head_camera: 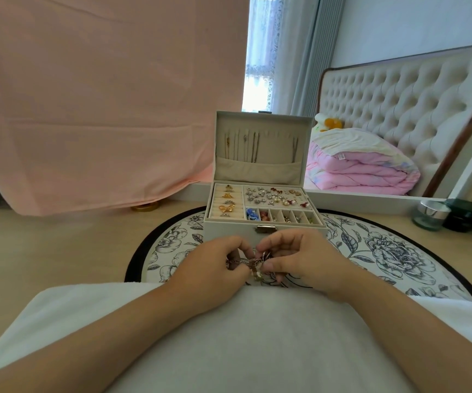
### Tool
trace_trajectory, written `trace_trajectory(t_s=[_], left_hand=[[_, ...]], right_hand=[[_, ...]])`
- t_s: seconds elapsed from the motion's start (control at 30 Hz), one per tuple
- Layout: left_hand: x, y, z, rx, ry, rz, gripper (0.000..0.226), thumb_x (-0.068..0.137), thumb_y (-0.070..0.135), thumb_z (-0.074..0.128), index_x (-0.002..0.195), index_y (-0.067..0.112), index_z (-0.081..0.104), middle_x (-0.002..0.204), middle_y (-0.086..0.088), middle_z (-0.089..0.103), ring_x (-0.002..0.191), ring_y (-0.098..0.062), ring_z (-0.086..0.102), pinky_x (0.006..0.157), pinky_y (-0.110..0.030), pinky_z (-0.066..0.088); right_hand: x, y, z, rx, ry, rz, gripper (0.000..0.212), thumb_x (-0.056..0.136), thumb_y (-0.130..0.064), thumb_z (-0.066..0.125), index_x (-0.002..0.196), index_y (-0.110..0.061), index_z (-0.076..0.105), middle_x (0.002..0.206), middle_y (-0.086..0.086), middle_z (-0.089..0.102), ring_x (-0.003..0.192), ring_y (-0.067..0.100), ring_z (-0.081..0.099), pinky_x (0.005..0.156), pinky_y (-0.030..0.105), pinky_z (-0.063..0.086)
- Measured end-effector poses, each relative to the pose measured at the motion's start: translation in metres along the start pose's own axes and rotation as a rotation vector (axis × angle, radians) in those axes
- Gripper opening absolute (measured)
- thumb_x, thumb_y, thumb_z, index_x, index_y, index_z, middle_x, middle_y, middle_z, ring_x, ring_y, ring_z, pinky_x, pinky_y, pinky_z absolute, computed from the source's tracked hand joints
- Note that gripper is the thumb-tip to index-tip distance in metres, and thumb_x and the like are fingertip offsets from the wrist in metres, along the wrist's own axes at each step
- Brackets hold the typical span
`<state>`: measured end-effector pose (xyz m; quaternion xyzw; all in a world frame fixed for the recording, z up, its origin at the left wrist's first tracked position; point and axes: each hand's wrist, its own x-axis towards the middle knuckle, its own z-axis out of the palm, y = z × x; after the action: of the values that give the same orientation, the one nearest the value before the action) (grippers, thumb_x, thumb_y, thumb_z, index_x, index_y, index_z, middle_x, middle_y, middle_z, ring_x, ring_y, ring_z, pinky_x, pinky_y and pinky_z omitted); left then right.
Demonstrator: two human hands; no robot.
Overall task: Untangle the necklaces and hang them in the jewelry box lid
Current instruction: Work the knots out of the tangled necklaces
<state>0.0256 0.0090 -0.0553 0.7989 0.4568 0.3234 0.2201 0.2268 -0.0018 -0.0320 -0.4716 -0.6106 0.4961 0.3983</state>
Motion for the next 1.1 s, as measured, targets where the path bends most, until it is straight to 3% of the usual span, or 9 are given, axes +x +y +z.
trace_trajectory(t_s=[0.1,0.23,0.4,0.53,0.63,0.77,0.93,1.1], left_hand=[[0.0013,-0.0024,-0.0013,-0.112,0.018,-0.021,0.003,0.09,0.037,0.068,0.09,0.04,0.069,0.071,0.014,0.063,0.063,-0.003,0.054,0.064,-0.029,0.047],[0.0031,-0.0022,-0.0035,-0.218,0.006,-0.02,0.015,0.091,0.027,0.071,0.081,0.038,0.072,0.066,0.022,0.064,0.059,0.001,0.053,0.062,-0.02,0.044],[0.0046,-0.0002,-0.007,-0.4,-0.043,-0.088,0.019,0.097,0.02,0.063,0.079,0.023,0.07,0.07,0.01,0.063,0.065,-0.002,0.054,0.064,-0.016,0.043],[0.0051,-0.0021,-0.0067,-0.387,-0.088,-0.067,0.021,0.101,0.023,0.057,0.081,0.024,0.064,0.073,0.009,0.06,0.069,-0.006,0.052,0.069,-0.022,0.044],[0.0043,-0.0042,-0.006,-0.381,-0.091,-0.03,0.017,0.101,0.021,0.056,0.087,0.022,0.065,0.08,0.0,0.066,0.078,-0.018,0.06,0.078,-0.032,0.049],[0.0025,-0.0033,-0.0041,-0.317,-0.109,0.009,0.014,0.102,0.025,0.055,0.09,0.026,0.063,0.071,0.009,0.059,0.066,-0.006,0.051,0.067,-0.027,0.045],[0.0018,-0.0029,-0.0038,-0.35,-0.119,0.058,0.003,0.097,0.03,0.064,0.096,0.03,0.066,0.063,0.012,0.049,0.061,-0.007,0.045,0.061,-0.025,0.039],[-0.0005,-0.0011,-0.0038,-0.315,-0.043,0.078,0.012,0.094,0.022,0.069,0.089,0.033,0.07,0.058,0.014,0.049,0.058,-0.006,0.044,0.059,-0.027,0.038]], right_hand=[[-0.0004,0.0,-0.0018,0.027,0.036,-0.036,0.026,0.078,0.015,0.073,0.093,-0.005,0.073,0.09,0.016,0.076,0.077,0.021,0.071,0.058,0.025,0.056],[-0.001,0.0004,-0.0025,0.061,0.037,-0.056,0.02,0.084,0.011,0.07,0.097,-0.003,0.072,0.083,0.018,0.074,0.073,0.024,0.07,0.057,0.028,0.056],[-0.0012,0.0002,0.0017,-0.024,-0.011,-0.049,0.019,0.088,0.008,0.068,0.1,-0.004,0.074,0.075,0.015,0.069,0.069,0.025,0.065,0.056,0.028,0.056],[-0.0012,-0.0024,0.0031,-0.079,-0.024,-0.021,0.013,0.089,0.008,0.067,0.096,0.0,0.073,0.069,0.015,0.067,0.055,0.015,0.061,0.052,0.025,0.053],[-0.0013,-0.0043,0.0012,-0.096,-0.047,-0.015,0.004,0.087,0.0,0.072,0.09,-0.003,0.073,0.067,0.011,0.067,0.058,0.017,0.061,0.051,0.027,0.052],[-0.0007,-0.0029,-0.0005,-0.1,-0.052,-0.012,0.004,0.089,-0.007,0.072,0.086,-0.008,0.071,0.072,0.013,0.065,0.063,0.026,0.061,0.05,0.031,0.047],[-0.0008,-0.0053,0.0006,-0.022,-0.158,0.021,0.009,0.084,-0.019,0.066,0.084,-0.011,0.066,0.077,0.007,0.061,0.065,0.017,0.06,0.054,0.029,0.04],[-0.0002,-0.0061,0.007,-0.07,-0.176,0.087,0.015,0.079,-0.03,0.057,0.073,-0.019,0.066,0.075,0.007,0.06,0.072,0.024,0.055,0.058,0.03,0.04]])
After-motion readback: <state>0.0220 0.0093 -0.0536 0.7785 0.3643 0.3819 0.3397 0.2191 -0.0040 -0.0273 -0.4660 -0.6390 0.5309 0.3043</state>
